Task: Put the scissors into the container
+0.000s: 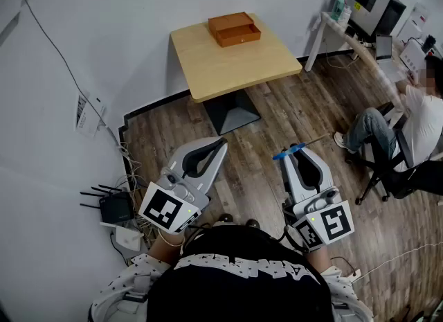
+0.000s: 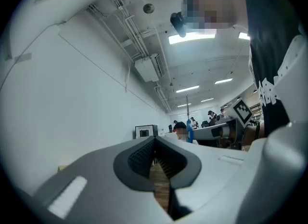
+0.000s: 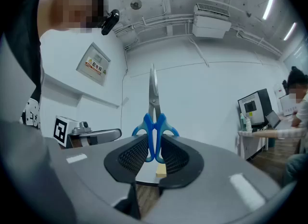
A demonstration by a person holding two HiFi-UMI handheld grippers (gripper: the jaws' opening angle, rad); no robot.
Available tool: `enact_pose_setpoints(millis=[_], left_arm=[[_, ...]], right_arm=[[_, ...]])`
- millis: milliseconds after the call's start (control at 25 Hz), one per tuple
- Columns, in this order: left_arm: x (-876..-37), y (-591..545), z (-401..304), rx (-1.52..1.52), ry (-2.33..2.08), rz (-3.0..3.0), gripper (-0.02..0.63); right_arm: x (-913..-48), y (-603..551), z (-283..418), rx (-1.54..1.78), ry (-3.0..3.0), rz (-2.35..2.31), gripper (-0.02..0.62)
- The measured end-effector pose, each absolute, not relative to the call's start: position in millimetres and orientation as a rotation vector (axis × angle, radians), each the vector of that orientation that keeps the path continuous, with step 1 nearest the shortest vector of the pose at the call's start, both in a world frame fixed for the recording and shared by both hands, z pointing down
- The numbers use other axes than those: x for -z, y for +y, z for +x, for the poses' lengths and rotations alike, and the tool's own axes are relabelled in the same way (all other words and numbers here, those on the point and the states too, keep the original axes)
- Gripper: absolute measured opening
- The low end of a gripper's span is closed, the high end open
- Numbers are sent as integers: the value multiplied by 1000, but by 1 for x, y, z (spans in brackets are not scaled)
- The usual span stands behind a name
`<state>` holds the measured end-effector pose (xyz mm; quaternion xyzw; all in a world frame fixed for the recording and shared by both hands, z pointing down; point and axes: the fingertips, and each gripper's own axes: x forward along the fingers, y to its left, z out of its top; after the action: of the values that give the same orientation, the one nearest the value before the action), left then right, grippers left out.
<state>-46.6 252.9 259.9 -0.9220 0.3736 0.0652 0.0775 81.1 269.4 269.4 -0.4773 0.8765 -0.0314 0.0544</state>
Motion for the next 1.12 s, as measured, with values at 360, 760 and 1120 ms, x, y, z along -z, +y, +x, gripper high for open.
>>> enact_pose_setpoints(millis=[360,760,1120], left_arm=[[-264,255,-46,-165,1126,-2762,1],[-270,252,-25,-138,1130,-2781,0],[-268,246,11,-176,1129,-2826,0]], right_arm=[[-274,269,80,114,2668,-1443,98],[-279,266,102,123,2665,-1449,98],[-282,266,141,126,2647,-1477,97]])
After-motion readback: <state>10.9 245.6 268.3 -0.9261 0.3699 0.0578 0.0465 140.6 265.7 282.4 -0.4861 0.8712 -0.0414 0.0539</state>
